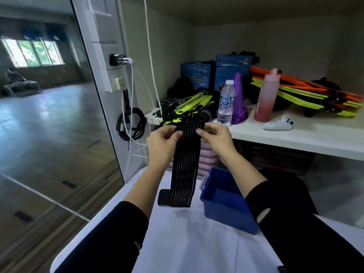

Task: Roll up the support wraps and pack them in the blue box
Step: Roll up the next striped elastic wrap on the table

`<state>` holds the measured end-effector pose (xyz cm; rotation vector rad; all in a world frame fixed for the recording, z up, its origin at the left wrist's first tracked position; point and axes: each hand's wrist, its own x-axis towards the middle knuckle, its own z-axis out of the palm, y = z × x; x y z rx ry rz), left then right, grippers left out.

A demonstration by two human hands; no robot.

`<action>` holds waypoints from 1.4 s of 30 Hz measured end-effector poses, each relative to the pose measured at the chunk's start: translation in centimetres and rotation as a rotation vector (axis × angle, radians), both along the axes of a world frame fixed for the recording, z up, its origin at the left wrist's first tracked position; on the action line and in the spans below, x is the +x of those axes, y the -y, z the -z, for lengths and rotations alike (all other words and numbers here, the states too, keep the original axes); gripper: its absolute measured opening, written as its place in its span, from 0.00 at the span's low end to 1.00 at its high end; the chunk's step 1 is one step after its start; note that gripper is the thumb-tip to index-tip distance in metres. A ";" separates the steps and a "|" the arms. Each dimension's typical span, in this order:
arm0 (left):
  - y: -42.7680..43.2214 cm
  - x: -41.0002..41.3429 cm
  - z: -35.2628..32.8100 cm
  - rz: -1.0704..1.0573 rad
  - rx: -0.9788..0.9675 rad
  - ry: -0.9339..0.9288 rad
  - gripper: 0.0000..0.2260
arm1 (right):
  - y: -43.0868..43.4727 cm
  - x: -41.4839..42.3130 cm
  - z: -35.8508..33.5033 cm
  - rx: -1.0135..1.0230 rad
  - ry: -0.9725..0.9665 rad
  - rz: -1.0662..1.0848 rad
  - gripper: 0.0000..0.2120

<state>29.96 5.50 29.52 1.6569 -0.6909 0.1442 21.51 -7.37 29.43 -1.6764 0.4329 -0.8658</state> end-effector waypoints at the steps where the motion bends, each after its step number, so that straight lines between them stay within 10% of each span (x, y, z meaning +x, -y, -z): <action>1: -0.1 0.1 0.3 0.020 -0.002 0.007 0.06 | 0.0 -0.2 0.1 -0.008 0.003 0.004 0.05; 17: -8.3 -14.6 22.7 0.171 0.465 -0.409 0.07 | -4.2 -16.4 22.9 -0.038 -0.574 -0.291 0.01; 28: -13.3 -24.3 30.8 0.437 1.089 -0.167 0.17 | -7.7 -27.4 31.1 -0.268 -0.930 -0.638 0.21; 31: -13.9 -25.6 31.6 0.434 1.098 -0.210 0.21 | -7.8 -28.3 32.0 -0.327 -0.948 -0.675 0.29; 42: -11.9 -26.2 32.0 0.117 0.896 -0.448 0.15 | -9.3 -26.2 32.6 -0.012 -0.891 -0.324 0.11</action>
